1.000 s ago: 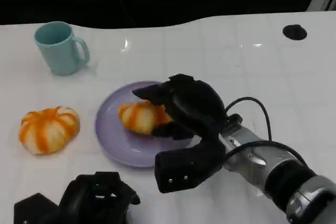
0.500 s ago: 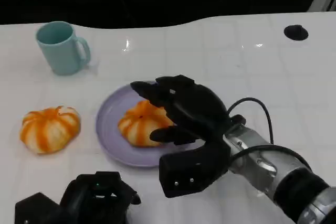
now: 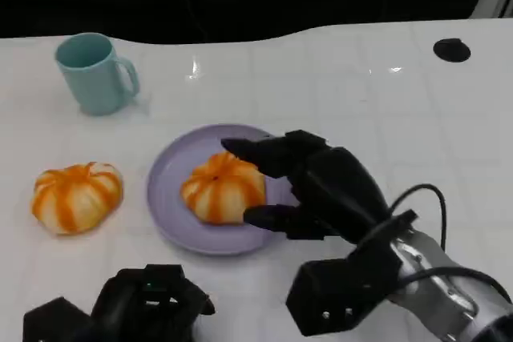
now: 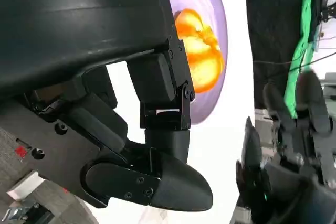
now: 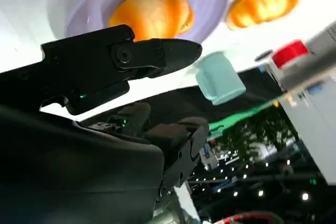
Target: Grasp the bread from the table and place it into the plate.
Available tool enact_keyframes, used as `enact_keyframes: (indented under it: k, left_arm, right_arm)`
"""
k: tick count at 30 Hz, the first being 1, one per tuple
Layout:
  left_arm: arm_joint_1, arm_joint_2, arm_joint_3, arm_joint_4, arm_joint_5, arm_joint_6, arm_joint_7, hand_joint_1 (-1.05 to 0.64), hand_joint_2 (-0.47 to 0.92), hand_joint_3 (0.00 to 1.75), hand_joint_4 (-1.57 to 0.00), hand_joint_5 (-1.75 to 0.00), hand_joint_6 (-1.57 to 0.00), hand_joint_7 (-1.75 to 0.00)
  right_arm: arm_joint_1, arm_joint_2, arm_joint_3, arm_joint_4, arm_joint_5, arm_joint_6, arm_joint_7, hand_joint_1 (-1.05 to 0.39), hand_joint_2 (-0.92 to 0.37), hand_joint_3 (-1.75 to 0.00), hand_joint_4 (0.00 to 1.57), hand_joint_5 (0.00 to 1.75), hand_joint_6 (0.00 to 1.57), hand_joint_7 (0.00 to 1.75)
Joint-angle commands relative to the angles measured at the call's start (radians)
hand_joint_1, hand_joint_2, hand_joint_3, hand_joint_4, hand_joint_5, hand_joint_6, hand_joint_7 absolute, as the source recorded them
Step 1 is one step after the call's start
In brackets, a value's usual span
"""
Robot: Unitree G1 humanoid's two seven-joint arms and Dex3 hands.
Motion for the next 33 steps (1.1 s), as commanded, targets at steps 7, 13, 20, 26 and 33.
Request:
enact_keyframes:
  k: [7, 13, 20, 26, 33]
  left_arm:
    - [-0.002, 0.012, 0.005, 0.019, -0.007, -0.018, -0.008, -1.05, 0.64, 0.45, -1.57, -1.24, -1.44, -0.70]
    - [-0.004, 0.012, 0.003, 0.007, -0.007, 0.009, 0.006, -1.05, 0.64, 0.44, -1.57, -1.24, -1.46, -0.69]
    - [-0.016, 0.008, 0.004, 0.015, -0.010, 0.006, 0.004, -1.05, 0.64, 0.45, -1.57, -1.23, -1.46, -0.68]
    - [-0.023, 0.006, 0.006, 0.025, -0.018, 0.002, -0.004, -1.05, 0.64, 0.45, -1.57, -1.22, -1.46, -0.68]
    - [-0.023, 0.011, 0.006, 0.026, -0.015, -0.005, -0.005, -1.05, 0.64, 0.45, -1.57, -1.23, -1.46, -0.67]
  right_arm:
    - [0.202, -0.103, -0.122, -0.102, 0.159, -0.234, 0.037, -0.43, -0.92, -0.29, 0.66, 1.26, 0.78, 0.53]
    - [0.299, -0.125, -0.172, -0.122, 0.210, -0.303, 0.071, -0.36, -0.76, -0.62, 0.69, 1.47, 0.66, 0.97]
    - [0.394, -0.118, -0.221, -0.149, 0.374, -0.314, 0.185, -0.36, -0.75, -0.65, 0.73, 1.56, 0.71, 1.05]
    - [0.451, -0.108, -0.253, -0.168, 0.479, -0.310, 0.269, -0.32, -0.68, -0.84, 0.70, 1.71, 0.77, 1.15]
    - [0.550, -0.099, -0.280, -0.256, 0.638, -0.217, 0.399, -0.39, -0.67, -0.88, 0.70, 1.69, 0.75, 1.34]
